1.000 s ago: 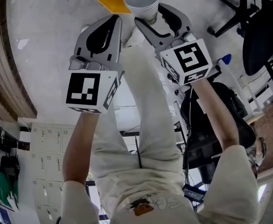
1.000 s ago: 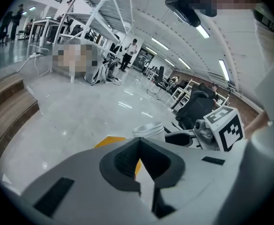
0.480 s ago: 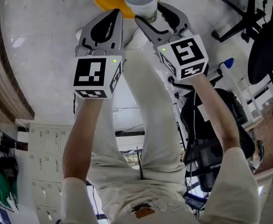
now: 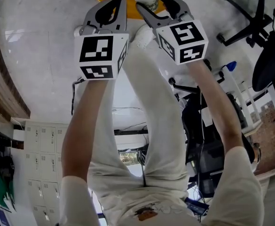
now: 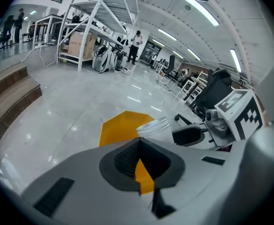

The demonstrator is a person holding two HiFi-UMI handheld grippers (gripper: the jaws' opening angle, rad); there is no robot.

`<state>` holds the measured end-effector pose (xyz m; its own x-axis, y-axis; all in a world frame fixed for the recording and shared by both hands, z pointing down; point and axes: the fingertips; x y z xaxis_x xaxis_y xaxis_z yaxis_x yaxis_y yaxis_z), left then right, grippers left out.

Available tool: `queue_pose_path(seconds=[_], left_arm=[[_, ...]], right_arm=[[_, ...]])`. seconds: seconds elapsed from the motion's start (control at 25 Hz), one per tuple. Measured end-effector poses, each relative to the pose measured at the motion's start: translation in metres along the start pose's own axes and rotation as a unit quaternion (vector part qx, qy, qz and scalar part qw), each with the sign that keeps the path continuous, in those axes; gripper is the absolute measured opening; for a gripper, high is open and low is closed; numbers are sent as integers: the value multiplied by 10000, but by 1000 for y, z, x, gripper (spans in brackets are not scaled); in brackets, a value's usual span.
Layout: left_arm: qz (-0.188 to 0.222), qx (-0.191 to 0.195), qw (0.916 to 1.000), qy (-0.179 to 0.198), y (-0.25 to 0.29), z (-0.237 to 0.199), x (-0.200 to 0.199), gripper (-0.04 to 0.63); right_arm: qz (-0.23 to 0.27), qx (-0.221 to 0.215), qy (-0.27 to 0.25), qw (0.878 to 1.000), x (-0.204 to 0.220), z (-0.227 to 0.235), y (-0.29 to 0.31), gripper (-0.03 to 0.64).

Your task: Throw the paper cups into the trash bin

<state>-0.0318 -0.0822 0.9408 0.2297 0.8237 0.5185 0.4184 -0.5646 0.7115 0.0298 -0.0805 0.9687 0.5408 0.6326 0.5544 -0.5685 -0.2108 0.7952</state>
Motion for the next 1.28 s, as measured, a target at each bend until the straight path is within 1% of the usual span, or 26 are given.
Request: queue_pose_path(seconds=[0.24, 0.36, 0.52, 0.64, 0.76, 0.8, 0.88, 0.92, 1.0, 1.08, 1.16, 1.28], left_arm=[[-133, -185, 9997, 13, 16, -16, 6, 6], [-233, -228, 9995, 27, 21, -16, 10, 5], [-294, -228, 9993, 47, 23, -15, 13, 6], [-315, -206, 9993, 38, 16, -12, 16, 5], [-306, -170, 9994, 58, 6, -5, 13, 5], [-299, -149, 9994, 74, 2, -1, 11, 6], [-288, -91, 9995, 115, -11, 10, 5, 6], [-277, -62, 9995, 132, -18, 16, 0, 6], [-236, -13, 9996, 136, -34, 27, -11, 6], [-182, 36, 9997, 134, -52, 40, -23, 6], [-134, 89, 9998, 151, -72, 56, -37, 6], [-27, 168, 9997, 195, -102, 81, -61, 6]], right_arm=[[-251, 127, 34, 9996, 7, 3, 17, 267], [-351, 156, 189, 9991, 12, 5, 20, 270], [-340, 166, 282, 9989, 11, 5, 17, 307], [-338, 168, 284, 9989, 10, 2, 10, 307], [-261, 250, 387, 9986, 4, 3, -2, 252], [-214, 310, 424, 9984, 0, 4, -8, 217], [-119, 428, 483, 9978, -9, 3, -24, 118], [-79, 455, 498, 9977, -14, 1, -33, 82], [-5, 406, 547, 9977, -27, -7, -49, 38], [61, 280, 694, 9972, -40, -19, -67, 12], [84, 194, 826, 9964, -51, -32, -88, 9], [135, 203, 805, 9965, -71, -48, -122, 8]])
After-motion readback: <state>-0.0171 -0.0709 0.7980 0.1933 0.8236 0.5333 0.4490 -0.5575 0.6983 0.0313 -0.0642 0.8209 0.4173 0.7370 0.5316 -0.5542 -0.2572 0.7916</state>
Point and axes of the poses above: the fingertips, and each gripper's own axes: y forward along the fingers, z to its right, x out of its underside, and after that the axes turned 8 degrees about -y, right-handed
